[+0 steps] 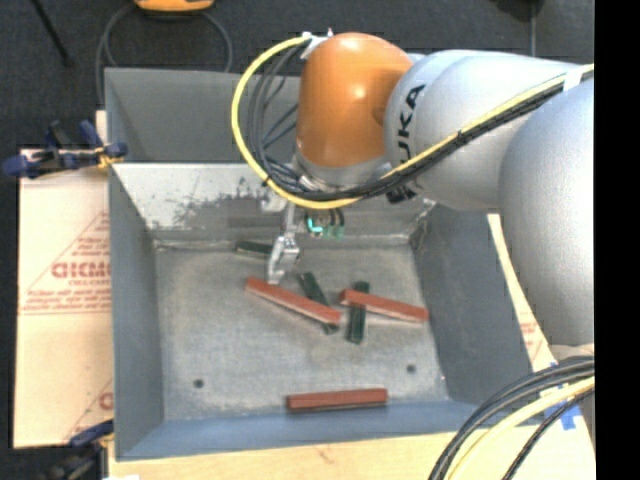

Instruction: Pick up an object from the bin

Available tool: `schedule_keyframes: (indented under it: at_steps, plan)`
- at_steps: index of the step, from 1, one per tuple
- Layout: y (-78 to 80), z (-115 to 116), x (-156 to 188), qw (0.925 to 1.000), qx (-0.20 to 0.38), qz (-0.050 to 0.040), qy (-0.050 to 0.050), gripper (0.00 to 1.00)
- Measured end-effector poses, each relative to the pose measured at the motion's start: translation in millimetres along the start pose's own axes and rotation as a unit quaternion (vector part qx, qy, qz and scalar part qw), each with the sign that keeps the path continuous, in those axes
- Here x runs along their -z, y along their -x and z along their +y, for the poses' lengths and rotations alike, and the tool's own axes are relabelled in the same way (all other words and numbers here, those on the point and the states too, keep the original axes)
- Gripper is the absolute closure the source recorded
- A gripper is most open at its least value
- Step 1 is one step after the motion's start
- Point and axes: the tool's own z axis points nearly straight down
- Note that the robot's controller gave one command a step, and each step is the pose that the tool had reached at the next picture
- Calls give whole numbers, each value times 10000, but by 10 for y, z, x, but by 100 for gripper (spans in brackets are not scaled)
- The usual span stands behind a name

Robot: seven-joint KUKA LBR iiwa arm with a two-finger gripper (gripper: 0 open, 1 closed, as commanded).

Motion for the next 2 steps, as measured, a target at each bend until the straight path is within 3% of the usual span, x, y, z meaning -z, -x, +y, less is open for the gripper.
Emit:
schedule_keyframes:
  at_steps: [1, 2]
  plan:
    - [16, -4, 53, 10000, -7, -40, 4, 0]
    - [25, -269, -1012, 9999, -131, -99, 10, 100]
